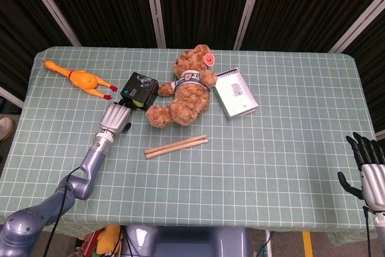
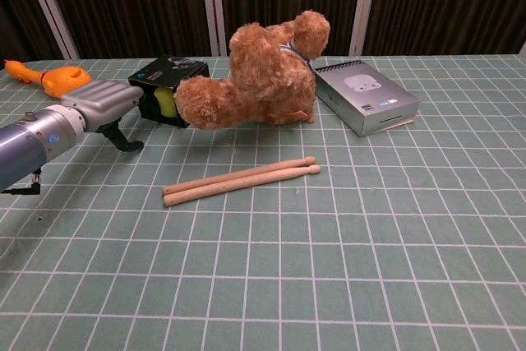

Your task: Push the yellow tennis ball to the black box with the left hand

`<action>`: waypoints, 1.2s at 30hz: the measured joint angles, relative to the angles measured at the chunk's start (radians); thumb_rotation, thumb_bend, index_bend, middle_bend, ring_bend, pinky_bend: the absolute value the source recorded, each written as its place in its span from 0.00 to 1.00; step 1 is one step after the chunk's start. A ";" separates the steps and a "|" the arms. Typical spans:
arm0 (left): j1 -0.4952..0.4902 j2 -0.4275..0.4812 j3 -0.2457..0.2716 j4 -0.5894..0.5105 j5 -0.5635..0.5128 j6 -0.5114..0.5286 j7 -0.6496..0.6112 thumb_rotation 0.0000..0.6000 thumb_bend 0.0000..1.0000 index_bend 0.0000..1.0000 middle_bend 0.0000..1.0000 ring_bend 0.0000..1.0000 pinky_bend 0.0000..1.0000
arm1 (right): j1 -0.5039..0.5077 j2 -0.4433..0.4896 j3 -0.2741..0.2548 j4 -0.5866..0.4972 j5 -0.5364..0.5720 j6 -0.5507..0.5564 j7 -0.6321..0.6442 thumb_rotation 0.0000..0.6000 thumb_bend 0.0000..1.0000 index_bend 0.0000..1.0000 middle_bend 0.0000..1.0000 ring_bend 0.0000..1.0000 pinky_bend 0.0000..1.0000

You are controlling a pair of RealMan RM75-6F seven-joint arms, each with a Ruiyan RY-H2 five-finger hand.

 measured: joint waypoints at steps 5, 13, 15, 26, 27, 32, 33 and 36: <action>-0.009 -0.019 -0.004 0.024 -0.005 0.011 0.022 1.00 0.29 0.16 0.14 0.08 0.46 | 0.005 0.004 0.004 -0.004 0.004 -0.007 -0.001 1.00 0.40 0.00 0.00 0.00 0.00; -0.007 -0.020 -0.008 0.009 -0.017 0.032 0.057 1.00 0.15 0.08 0.13 0.09 0.44 | 0.002 0.003 0.000 -0.002 0.002 -0.003 0.001 1.00 0.40 0.00 0.00 0.00 0.00; 0.004 -0.012 -0.003 -0.011 -0.014 0.049 0.059 1.00 0.12 0.08 0.14 0.10 0.44 | 0.002 0.003 0.001 -0.001 0.003 -0.003 0.000 1.00 0.40 0.00 0.00 0.00 0.00; 0.151 0.157 0.068 -0.299 0.031 0.226 0.079 1.00 0.08 0.10 0.24 0.19 0.37 | 0.002 -0.013 -0.002 -0.003 0.004 -0.004 -0.041 1.00 0.40 0.00 0.00 0.00 0.00; 0.168 0.179 0.076 -0.334 0.036 0.244 0.081 1.00 0.08 0.10 0.21 0.17 0.34 | 0.002 -0.015 -0.002 -0.004 0.004 -0.004 -0.047 1.00 0.40 0.00 0.00 0.00 0.00; 0.273 0.311 0.118 -0.537 0.066 0.377 0.076 1.00 0.06 0.04 0.10 0.06 0.18 | 0.005 -0.026 0.000 -0.008 0.012 -0.009 -0.073 1.00 0.40 0.00 0.00 0.00 0.00; 0.294 0.330 0.125 -0.561 0.072 0.411 0.072 1.00 0.05 0.02 0.08 0.05 0.15 | 0.005 -0.027 0.001 -0.010 0.013 -0.009 -0.075 1.00 0.40 0.00 0.00 0.00 0.00; 0.379 0.395 0.150 -0.630 0.091 0.538 0.056 1.00 0.02 0.00 0.04 0.00 0.09 | 0.004 -0.028 0.003 -0.010 0.014 -0.004 -0.078 1.00 0.40 0.00 0.00 0.00 0.00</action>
